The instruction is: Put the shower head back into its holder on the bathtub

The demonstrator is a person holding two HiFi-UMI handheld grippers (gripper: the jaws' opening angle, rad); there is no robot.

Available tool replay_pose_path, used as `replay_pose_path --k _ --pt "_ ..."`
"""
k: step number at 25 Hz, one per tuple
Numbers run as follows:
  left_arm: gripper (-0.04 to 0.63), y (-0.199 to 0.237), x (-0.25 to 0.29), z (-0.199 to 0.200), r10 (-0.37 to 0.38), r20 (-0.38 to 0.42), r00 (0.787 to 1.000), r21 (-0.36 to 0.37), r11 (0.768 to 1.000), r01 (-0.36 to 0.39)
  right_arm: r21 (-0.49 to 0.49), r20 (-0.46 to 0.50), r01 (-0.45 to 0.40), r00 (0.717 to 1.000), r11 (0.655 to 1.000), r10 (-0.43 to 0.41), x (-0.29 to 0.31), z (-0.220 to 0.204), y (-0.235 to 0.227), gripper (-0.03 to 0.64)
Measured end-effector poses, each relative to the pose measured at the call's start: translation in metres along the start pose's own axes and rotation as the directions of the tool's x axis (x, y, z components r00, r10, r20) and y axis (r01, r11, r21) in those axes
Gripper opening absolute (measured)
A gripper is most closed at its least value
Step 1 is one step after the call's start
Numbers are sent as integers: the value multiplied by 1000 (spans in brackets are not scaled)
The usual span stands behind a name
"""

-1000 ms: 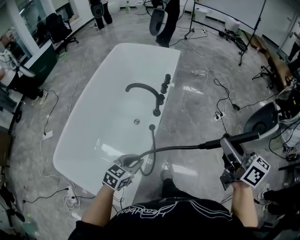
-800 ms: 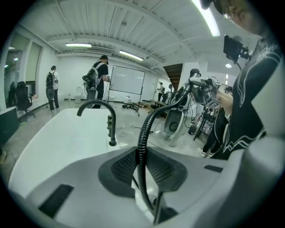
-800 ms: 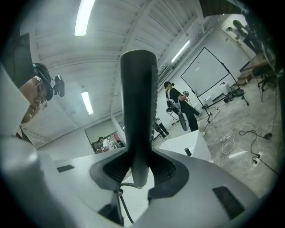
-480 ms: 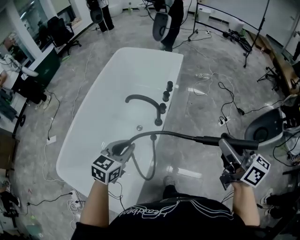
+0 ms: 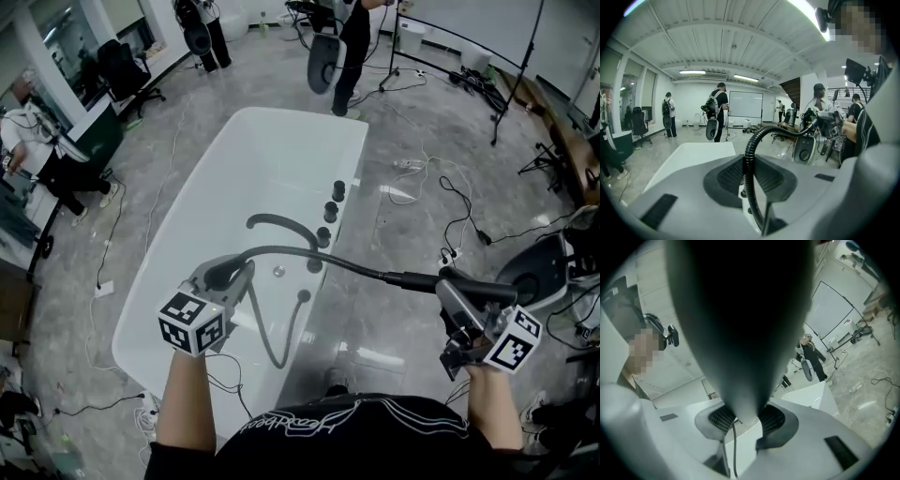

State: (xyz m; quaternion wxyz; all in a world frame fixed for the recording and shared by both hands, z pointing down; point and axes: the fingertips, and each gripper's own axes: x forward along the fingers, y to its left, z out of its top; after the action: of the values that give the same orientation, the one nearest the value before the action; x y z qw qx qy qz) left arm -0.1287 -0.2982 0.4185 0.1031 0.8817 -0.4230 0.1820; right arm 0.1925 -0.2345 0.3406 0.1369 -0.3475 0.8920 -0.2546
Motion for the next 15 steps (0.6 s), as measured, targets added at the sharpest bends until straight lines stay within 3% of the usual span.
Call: replay_pose_path --k 15 --pt "64 17 17 112 48 157 986 158 985 -73 -62 38 -83 996 995 85 16 46 -6 137"
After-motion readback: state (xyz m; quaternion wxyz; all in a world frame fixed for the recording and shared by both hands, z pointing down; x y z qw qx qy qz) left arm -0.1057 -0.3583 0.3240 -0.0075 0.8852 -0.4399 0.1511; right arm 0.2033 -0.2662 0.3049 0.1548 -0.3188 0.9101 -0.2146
